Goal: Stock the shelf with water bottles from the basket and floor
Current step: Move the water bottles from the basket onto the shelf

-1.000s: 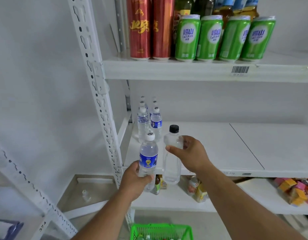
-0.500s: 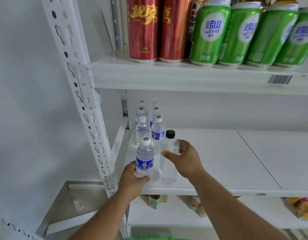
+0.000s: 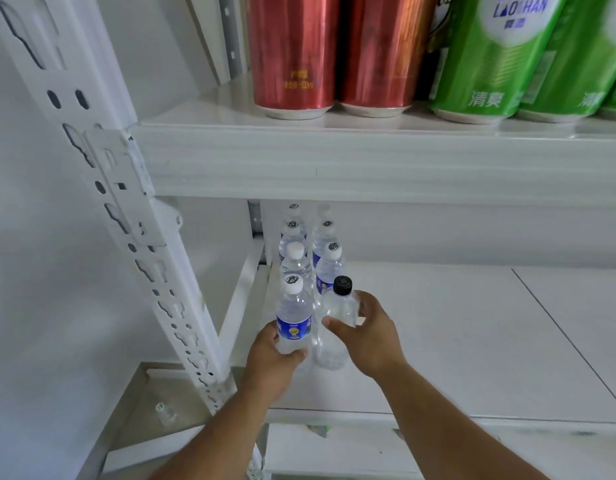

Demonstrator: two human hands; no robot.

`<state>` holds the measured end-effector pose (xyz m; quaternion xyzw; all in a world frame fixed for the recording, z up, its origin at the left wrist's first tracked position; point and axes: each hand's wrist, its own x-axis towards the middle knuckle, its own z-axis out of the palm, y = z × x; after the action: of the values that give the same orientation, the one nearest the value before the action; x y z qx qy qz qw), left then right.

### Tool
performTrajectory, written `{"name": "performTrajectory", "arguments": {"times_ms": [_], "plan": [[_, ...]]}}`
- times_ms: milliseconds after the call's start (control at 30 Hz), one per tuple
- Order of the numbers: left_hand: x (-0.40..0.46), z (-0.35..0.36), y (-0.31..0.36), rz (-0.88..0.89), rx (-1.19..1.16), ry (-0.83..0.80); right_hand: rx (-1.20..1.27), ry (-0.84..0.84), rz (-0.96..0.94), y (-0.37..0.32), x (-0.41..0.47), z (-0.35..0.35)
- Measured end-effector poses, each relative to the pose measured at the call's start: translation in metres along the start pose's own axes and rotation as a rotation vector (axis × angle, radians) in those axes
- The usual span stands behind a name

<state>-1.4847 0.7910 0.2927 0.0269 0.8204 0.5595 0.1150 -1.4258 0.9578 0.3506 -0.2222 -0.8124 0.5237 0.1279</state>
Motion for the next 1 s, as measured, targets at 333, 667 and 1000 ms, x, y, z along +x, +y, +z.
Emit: {"name": "performTrajectory", "arguments": {"times_ms": [333,667,1000], "plan": [[0.023,0.008,-0.007,0.037,-0.026,-0.035,0.031,-0.008,-0.013,0.007,0.016,0.007],[0.037,0.010,-0.013,0.029,0.029,-0.047,0.035,-0.008,-0.018,0.014,0.020,0.008],[0.027,0.009,-0.008,0.056,0.155,0.002,0.019,-0.043,0.026,0.008,0.012,0.004]]}}
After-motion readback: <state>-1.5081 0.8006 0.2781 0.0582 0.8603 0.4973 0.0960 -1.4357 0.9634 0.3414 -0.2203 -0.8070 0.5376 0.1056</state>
